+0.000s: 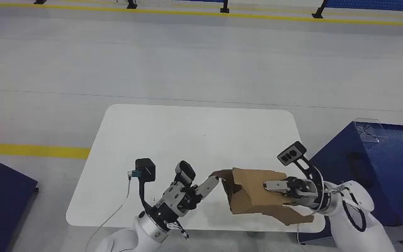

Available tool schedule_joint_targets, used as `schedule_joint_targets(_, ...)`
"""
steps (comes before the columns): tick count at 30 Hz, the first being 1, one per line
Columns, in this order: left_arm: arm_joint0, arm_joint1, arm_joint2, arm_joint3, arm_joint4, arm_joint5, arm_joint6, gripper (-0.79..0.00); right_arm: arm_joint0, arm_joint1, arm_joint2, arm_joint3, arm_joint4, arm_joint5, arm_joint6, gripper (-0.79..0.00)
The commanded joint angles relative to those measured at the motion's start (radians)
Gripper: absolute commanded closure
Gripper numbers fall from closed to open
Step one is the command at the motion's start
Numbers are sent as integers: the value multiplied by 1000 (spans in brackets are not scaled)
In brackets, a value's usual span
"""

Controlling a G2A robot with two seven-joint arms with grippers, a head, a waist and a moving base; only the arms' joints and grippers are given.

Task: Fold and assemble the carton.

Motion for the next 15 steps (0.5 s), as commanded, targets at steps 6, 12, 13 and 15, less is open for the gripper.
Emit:
schedule_joint_targets(6, 46, 5, 6, -42, 60, -4, -24, -785, -19, 2, -11, -28, -89, -55, 2, 0)
schedule_joint_targets(12, 23, -1, 53, -20, 102, 33, -39, -785, -23, 3, -18, -32, -100, -55, 13, 0)
schedule_joint_targets(13, 17, -1, 61, -16, 111, 35, -47, -785, -22, 3, -16, -31, -101, -57, 13, 0)
schedule_joint_targets(15, 8, -3, 76, -8, 123, 39, -62, -785, -23, 4, -10, -32, -116, -69, 7, 0)
